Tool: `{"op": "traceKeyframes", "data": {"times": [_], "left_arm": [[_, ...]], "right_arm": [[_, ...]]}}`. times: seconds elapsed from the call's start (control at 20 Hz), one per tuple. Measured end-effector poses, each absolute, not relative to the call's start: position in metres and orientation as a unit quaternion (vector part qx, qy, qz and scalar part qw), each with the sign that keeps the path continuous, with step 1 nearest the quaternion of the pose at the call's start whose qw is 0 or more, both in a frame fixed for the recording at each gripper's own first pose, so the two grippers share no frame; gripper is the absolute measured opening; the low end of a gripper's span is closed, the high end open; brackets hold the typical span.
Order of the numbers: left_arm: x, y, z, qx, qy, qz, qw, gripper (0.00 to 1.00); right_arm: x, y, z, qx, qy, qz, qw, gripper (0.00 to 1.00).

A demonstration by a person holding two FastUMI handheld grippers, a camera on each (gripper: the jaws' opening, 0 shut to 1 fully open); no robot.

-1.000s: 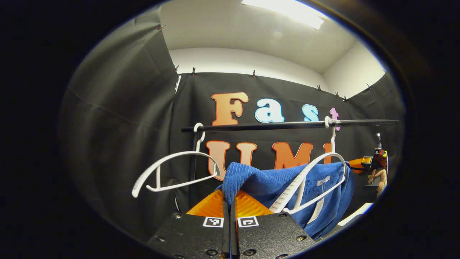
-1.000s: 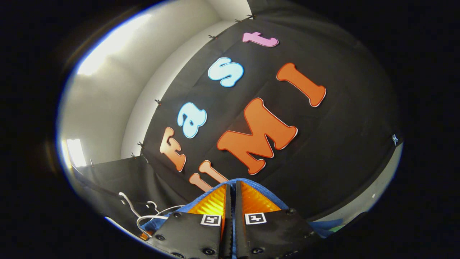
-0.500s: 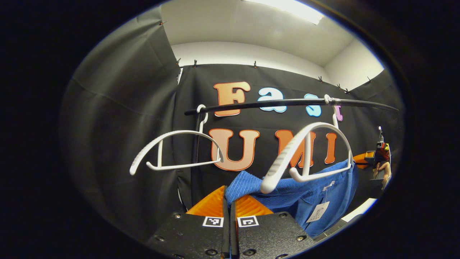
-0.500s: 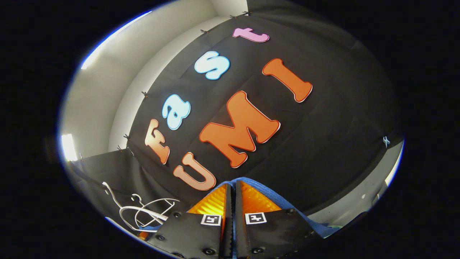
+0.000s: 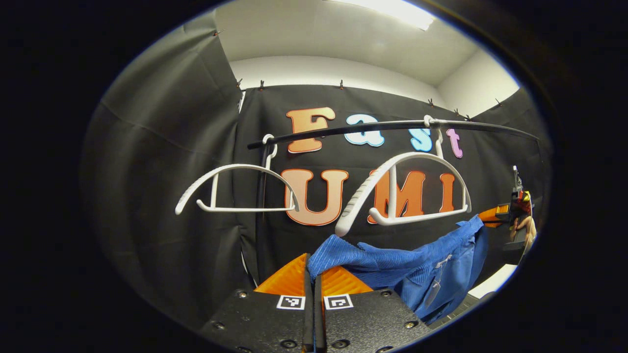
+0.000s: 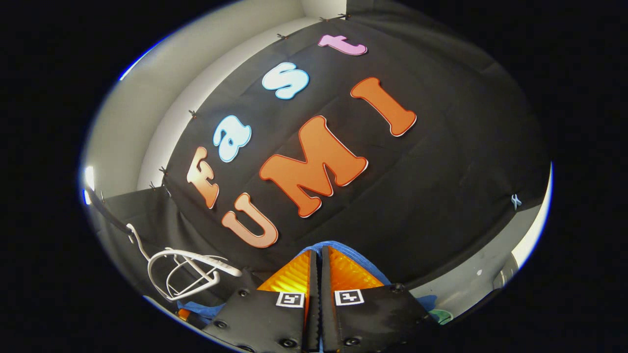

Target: Grasp the clothes on the hanger with both hands and then place them into the laundry hamper below.

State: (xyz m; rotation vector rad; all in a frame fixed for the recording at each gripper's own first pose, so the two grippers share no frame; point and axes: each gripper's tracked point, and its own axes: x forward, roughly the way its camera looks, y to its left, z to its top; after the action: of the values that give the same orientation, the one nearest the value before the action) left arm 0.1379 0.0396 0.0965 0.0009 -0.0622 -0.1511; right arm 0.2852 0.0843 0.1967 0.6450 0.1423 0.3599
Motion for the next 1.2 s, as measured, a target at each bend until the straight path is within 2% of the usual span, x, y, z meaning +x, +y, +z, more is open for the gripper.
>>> {"op": "traceKeyframes", "data": {"times": [0.25,0.8,1.2], "left_arm": [[0.123,0.024,0.086,0.023,-0.025,-0.073,0.997,0.01],[0.106,-0.041,0.064,0.017,0.006,-0.132,0.991,0.01],[0.095,-0.118,0.045,0.021,0.016,-0.190,0.981,0.01]], "right_arm": [[0.272,0.090,0.181,0.287,0.082,0.175,0.938,0.08],[0.227,0.115,0.133,0.203,0.133,0.193,0.951,0.09],[0.196,0.134,0.086,0.148,0.158,0.205,0.954,0.09]]}}
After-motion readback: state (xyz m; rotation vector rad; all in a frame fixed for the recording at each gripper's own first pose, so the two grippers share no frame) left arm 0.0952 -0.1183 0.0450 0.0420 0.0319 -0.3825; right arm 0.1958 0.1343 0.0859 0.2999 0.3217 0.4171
